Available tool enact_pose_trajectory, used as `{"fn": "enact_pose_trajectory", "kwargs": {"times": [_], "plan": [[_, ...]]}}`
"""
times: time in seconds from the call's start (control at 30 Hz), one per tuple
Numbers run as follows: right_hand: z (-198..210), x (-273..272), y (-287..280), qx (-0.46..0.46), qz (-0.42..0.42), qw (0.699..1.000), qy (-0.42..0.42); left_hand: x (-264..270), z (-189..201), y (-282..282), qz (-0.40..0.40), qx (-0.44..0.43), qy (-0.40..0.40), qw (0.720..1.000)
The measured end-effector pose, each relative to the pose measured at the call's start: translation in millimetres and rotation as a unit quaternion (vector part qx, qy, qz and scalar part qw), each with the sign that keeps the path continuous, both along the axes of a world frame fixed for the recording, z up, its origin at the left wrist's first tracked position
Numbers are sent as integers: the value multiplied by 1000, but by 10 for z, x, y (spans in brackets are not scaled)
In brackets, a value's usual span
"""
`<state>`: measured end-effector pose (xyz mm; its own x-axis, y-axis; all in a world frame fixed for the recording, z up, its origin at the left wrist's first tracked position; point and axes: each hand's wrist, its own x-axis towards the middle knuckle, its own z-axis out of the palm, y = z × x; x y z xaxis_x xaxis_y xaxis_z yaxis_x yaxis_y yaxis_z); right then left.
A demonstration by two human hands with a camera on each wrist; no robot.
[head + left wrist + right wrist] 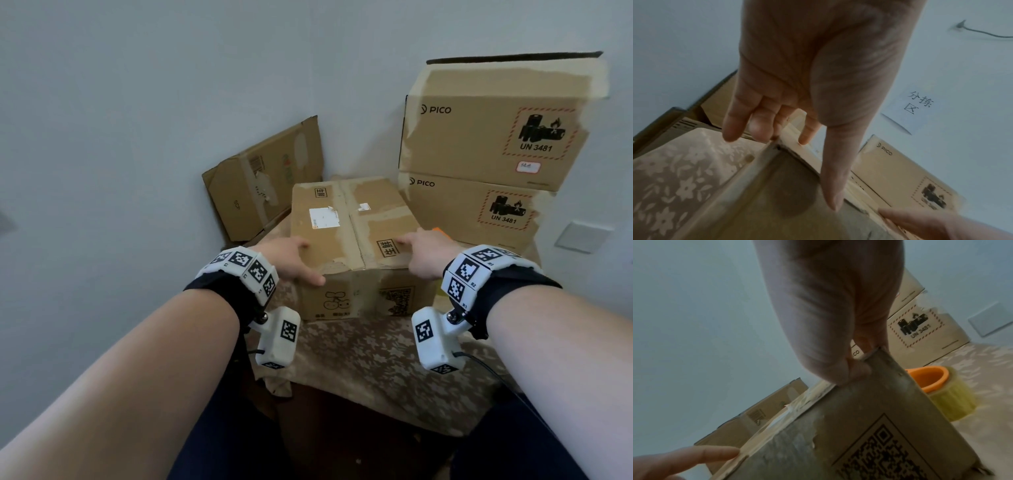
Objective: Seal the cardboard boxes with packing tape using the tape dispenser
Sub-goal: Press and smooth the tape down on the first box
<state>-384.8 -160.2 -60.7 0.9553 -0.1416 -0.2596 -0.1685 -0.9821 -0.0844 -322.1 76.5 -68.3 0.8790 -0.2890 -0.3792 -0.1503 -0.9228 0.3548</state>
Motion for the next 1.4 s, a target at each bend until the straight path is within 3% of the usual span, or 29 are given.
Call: {"fn": "enact_pose_trajectory", "kwargs": {"times": [0.23, 0.43, 0.53, 0.93, 1.13, 1.3, 1.4], "plan": [[-87, 81, 6, 20, -3, 999, 26, -59, 18, -159, -2, 98, -94, 991], [-196, 124, 7, 33, -28, 996, 75, -39, -55, -465, -186, 81, -82, 976], [-213, 117, 18, 43, -37, 996, 73, -72, -152, -643, -226, 106, -92, 964], [-219, 195, -4, 33, -13, 996, 78, 166, -233, -930, -174, 138, -69, 973], [-279, 269, -69, 34, 7, 998, 51, 289, -329, -984, -166, 144, -97, 971], [-389, 362, -250, 110, 19, 993, -34, 347, -364, -1004, -154, 136, -110, 972], [-489, 325, -374, 181, -30, 980, -83, 358, -382, -1005, -151, 137, -111, 973]]}}
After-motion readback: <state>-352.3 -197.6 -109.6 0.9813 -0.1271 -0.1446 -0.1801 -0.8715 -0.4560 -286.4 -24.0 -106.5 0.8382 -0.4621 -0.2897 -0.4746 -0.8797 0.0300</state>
